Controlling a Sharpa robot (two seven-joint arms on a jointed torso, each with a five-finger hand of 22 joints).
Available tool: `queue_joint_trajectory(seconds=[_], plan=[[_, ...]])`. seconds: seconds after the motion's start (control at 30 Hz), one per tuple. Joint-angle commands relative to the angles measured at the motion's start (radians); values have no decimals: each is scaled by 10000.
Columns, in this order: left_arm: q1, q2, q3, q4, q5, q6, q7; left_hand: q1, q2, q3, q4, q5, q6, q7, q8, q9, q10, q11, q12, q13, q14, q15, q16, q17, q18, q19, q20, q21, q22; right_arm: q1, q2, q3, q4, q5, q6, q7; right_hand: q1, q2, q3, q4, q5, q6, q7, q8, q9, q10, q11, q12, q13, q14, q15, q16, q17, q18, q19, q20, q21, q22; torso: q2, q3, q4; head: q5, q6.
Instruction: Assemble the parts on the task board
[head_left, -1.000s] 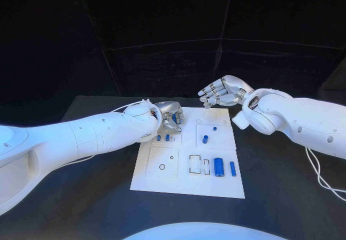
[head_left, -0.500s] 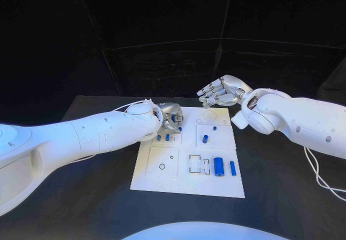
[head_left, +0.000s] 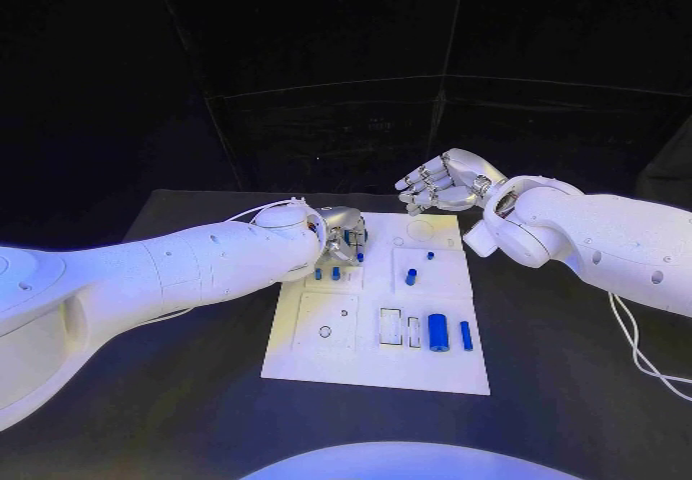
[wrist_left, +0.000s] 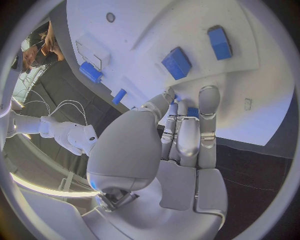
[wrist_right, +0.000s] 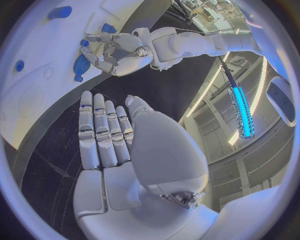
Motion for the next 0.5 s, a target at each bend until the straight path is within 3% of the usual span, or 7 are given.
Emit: queue_joint_trajectory(seconds=[0.03, 0.5], plan=[[7, 28, 5, -24, 102, 90, 91, -65, 28, 67, -15, -28, 28, 9, -90, -40, 104, 4, -49, -35, 68, 5, 72, 18, -126, 67, -26, 67, 33, 16, 21, 5, 1, -13, -29, 126, -38, -33, 43, -2, -49, 57, 0, 27, 4, 29, 7, -12, 3, 17, -48, -1, -9, 39, -29, -13, -63, 1, 2, -6, 2, 11, -6], [-4, 175, 8, -220, 526, 60, 173, -354, -78, 95, 24, -31, -189, 105, -484, -325, 60, 79, -232, -291, 85, 63, 155, -3, -154, 70, 8, 185, 172, 12, 48, 5, -19, -13, -23, 133, -44, -35, 69, -2, -46, 59, 2, 27, 3, 30, 8, -12, 3, 20, -48, -1, -15, 39, -27, -14, -63, 1, 3, -4, -1, -13, 19]])
